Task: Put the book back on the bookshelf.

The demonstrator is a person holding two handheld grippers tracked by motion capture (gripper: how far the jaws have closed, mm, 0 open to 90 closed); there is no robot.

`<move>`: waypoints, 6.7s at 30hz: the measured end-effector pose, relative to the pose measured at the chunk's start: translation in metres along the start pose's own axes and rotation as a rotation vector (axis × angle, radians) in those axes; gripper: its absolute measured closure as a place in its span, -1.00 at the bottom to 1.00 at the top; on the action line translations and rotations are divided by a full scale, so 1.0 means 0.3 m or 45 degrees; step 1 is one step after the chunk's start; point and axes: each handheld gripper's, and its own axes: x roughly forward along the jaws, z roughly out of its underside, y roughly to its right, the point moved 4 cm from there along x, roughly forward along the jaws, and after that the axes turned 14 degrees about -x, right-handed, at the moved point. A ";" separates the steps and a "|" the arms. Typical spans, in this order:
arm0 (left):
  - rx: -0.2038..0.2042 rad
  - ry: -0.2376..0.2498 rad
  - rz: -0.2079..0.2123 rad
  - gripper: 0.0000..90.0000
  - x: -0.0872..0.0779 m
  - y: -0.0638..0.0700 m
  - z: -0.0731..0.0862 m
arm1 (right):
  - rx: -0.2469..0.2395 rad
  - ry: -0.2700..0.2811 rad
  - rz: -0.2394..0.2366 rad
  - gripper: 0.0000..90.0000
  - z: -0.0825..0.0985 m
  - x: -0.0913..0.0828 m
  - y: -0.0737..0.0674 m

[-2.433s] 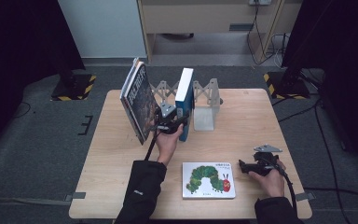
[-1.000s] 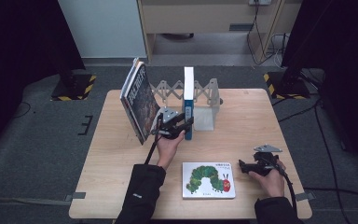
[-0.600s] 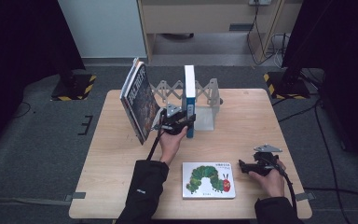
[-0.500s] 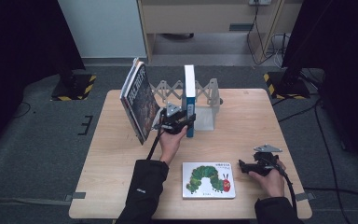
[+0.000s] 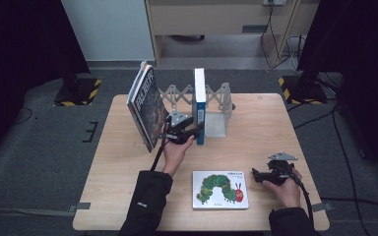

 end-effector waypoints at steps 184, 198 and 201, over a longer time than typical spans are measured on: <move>0.106 -0.581 0.238 -0.60 -0.251 0.053 0.517 | 0.183 0.216 -0.484 -0.22 -0.091 -0.100 -0.268; 0.057 -0.579 0.274 -0.73 -0.253 0.044 0.517 | 0.333 0.468 -0.552 -0.09 -0.150 -0.161 -0.243; 0.072 -0.577 0.271 -0.74 -0.252 0.044 0.517 | 0.331 0.458 -0.542 -0.11 -0.149 -0.160 -0.246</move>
